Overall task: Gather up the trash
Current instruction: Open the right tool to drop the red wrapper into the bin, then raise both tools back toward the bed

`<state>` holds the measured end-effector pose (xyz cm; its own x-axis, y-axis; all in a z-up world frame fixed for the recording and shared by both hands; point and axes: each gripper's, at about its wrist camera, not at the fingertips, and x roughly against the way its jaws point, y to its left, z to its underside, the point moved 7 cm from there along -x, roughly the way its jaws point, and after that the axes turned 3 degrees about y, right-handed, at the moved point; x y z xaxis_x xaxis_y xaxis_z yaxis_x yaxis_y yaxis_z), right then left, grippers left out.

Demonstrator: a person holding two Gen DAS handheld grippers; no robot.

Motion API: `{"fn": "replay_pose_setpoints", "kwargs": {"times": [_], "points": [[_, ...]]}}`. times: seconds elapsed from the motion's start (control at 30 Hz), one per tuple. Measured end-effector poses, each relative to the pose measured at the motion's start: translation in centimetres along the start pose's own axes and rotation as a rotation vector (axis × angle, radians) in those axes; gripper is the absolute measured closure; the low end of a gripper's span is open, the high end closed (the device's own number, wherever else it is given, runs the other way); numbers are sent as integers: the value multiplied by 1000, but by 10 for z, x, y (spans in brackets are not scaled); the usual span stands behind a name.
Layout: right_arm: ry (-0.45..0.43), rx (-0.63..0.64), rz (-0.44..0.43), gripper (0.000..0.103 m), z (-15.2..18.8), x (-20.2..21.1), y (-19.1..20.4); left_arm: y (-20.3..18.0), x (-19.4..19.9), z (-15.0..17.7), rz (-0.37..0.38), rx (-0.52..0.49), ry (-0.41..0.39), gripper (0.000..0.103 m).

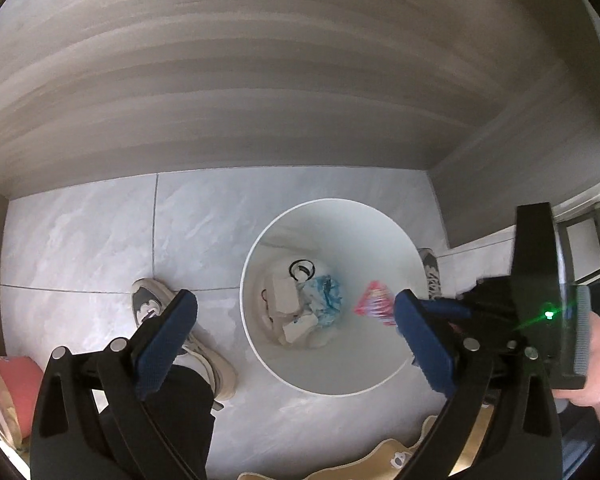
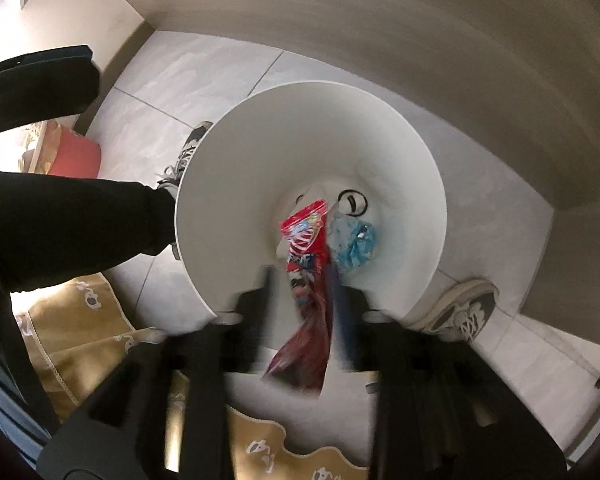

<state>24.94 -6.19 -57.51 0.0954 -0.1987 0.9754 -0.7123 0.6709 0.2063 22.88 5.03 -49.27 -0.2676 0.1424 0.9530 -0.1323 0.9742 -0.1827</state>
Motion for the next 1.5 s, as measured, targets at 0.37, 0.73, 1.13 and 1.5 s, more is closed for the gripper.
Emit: {"fn": "replay_pose_setpoints", "kwargs": {"times": [0.37,0.73,1.13,1.5], "points": [[-98,-35,87,16,11,51,-6,-14,43,11,7,-53,-61,6],[-343,76,144,5,48,172,49,-40,158,42,-12,-152,-235,6],[-654,59,134,5,65,364,67,-87,305,23,-18,-219,-475,6],[-870,45,218,5,23,515,59,-125,367,-40,3,-229,-573,6]]}}
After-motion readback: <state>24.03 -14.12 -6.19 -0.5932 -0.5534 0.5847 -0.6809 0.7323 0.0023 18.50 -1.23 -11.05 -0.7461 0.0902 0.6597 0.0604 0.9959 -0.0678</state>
